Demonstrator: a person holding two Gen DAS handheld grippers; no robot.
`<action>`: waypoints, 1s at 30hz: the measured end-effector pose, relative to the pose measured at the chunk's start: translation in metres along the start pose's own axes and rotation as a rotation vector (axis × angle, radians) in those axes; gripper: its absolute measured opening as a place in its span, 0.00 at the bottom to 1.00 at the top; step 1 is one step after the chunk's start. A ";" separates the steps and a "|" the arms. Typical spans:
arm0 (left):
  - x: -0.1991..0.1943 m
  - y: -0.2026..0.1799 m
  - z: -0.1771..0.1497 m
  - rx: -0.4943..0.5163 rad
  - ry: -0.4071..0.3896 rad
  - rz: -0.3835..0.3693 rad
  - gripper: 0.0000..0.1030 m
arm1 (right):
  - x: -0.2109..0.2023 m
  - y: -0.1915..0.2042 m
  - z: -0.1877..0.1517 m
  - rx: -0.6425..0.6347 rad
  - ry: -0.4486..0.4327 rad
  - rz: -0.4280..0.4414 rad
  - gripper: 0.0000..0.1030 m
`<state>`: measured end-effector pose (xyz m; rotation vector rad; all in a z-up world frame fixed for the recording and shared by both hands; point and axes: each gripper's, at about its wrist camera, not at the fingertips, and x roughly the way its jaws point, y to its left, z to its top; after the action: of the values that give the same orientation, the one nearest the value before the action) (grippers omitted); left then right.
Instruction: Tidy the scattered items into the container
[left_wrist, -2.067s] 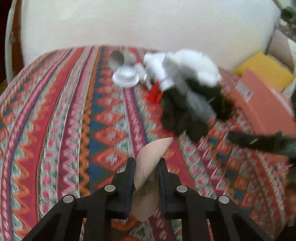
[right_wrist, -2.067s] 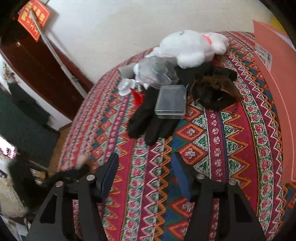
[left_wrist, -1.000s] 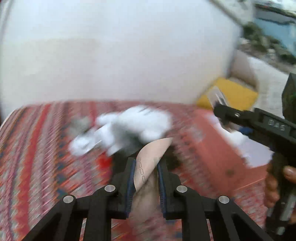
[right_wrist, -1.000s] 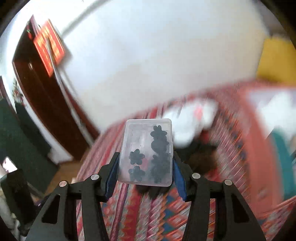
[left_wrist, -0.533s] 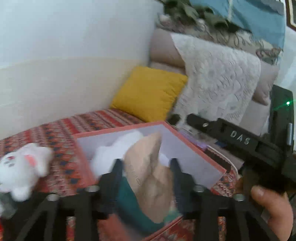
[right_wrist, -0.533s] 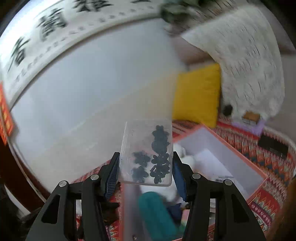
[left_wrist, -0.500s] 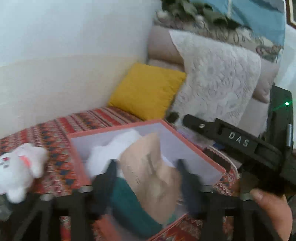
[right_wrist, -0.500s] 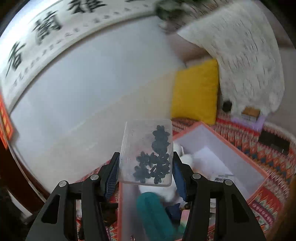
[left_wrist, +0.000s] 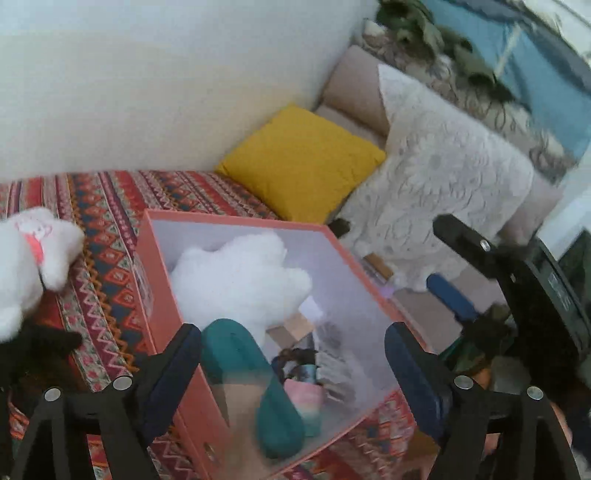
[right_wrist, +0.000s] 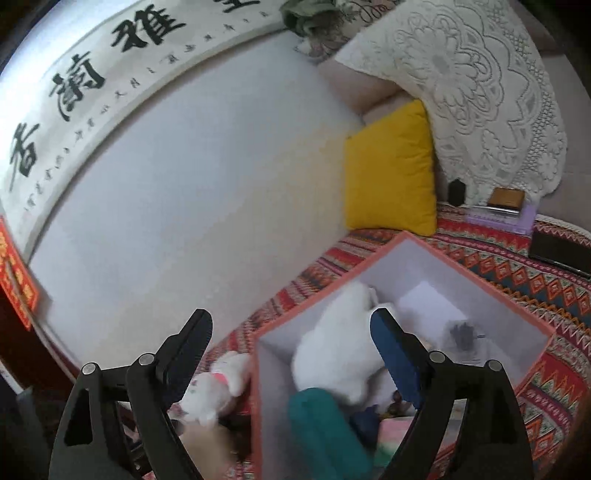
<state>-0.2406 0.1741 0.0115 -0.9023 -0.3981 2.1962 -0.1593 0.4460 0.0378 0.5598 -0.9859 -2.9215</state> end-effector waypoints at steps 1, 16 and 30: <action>-0.001 0.001 0.000 -0.012 0.000 -0.013 0.82 | 0.001 0.004 -0.002 -0.002 0.008 0.021 0.88; 0.005 0.084 -0.105 -0.002 0.215 0.286 0.82 | 0.001 0.031 -0.018 -0.058 0.062 0.097 0.88; 0.076 0.096 -0.143 0.086 0.270 0.442 0.26 | 0.009 0.027 -0.020 -0.070 0.071 0.119 0.88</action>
<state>-0.2259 0.1640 -0.1759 -1.3167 0.0318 2.4112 -0.1643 0.4113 0.0361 0.5763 -0.8735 -2.7991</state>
